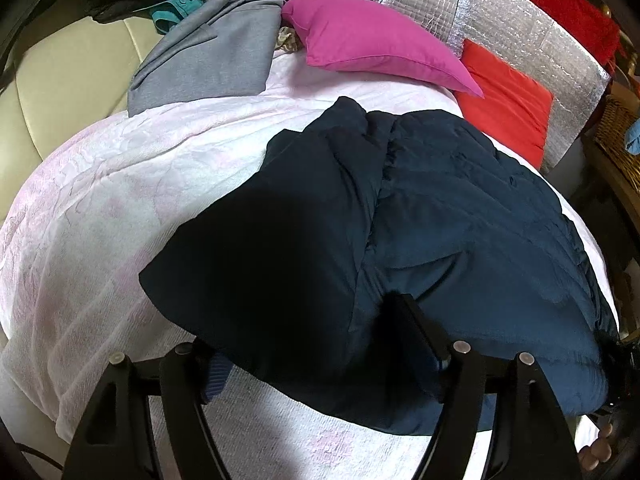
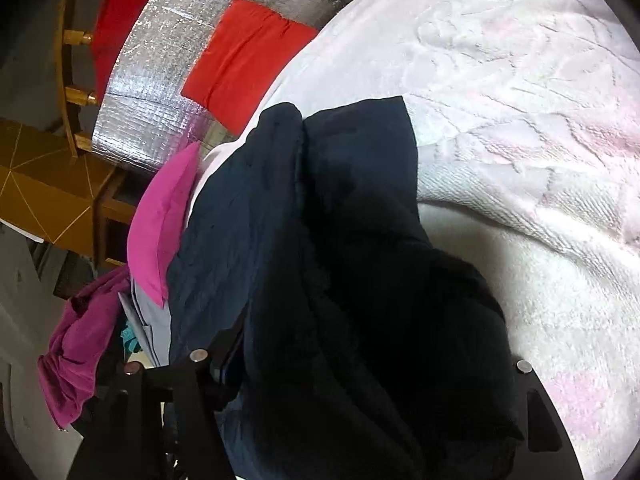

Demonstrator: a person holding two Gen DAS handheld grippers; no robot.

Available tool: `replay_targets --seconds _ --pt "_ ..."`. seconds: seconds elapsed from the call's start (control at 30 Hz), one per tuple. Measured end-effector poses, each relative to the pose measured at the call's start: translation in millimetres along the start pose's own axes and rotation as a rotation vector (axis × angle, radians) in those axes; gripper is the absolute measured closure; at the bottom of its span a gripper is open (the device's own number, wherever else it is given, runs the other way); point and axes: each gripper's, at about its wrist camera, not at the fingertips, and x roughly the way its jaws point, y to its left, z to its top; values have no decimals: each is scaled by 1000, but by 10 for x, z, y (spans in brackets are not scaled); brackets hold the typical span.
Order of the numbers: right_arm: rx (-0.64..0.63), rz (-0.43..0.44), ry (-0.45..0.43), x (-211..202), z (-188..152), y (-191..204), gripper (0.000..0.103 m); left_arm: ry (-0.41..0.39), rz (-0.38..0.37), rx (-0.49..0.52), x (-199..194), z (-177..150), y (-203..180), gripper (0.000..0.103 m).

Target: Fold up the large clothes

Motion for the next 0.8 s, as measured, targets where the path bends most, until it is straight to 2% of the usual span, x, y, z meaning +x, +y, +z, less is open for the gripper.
replay_targets --seconds 0.57,0.67,0.73,0.8 --pt "51 29 8 -35 -45 -57 26 -4 27 -14 13 -1 -25 25" --pt "70 71 4 -69 -67 -54 25 0 4 -32 -6 44 2 25" --pt "46 90 -9 -101 -82 6 25 -32 -29 -47 -65 82 21 25" --pt "-13 93 -26 -132 -98 113 24 -54 -23 -36 -74 98 4 25"
